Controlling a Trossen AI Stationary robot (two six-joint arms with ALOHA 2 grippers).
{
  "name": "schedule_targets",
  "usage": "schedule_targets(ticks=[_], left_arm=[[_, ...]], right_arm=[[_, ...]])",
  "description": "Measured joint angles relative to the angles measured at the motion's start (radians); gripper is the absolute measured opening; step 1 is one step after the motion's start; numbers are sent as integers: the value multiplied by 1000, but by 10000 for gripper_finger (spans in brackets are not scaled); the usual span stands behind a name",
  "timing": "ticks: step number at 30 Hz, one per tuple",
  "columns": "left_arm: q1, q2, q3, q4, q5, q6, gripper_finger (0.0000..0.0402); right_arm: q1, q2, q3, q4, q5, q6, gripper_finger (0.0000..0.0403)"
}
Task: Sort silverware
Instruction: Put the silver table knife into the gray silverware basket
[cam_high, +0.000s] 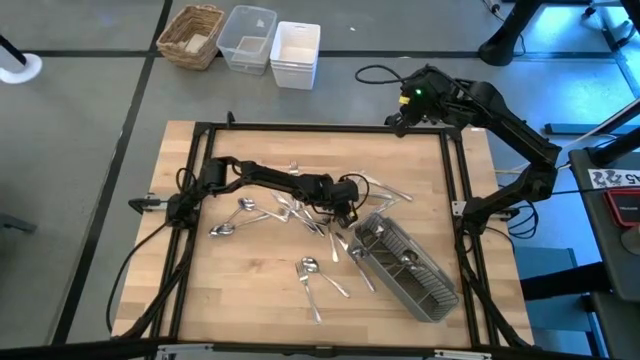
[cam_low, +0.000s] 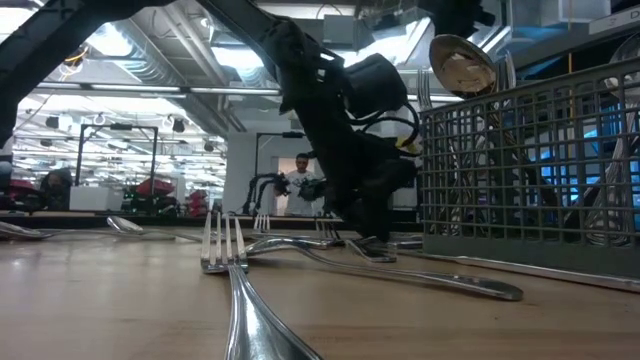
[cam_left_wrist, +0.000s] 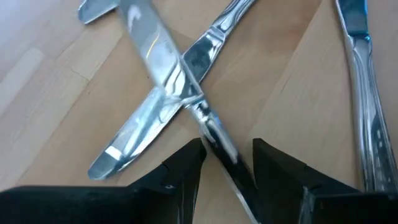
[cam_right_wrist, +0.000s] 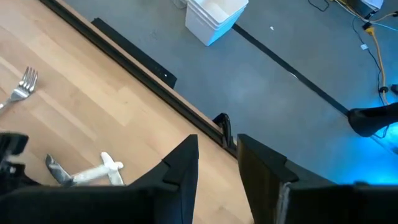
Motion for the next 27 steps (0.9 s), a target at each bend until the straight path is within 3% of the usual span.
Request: schedule_targets(ticks=[10, 18, 27], left_arm=[[24, 2, -4, -11, 68, -3, 25], [62, -3, -5, -15, 190, -16, 33], [130, -8, 38, -38, 411, -20, 27]], right_arm=[[0, 0, 0, -32, -1, -2, 112], [0, 0, 0, -32, -1, -33, 112], [0, 0, 0, -32, 0, -55, 112]])
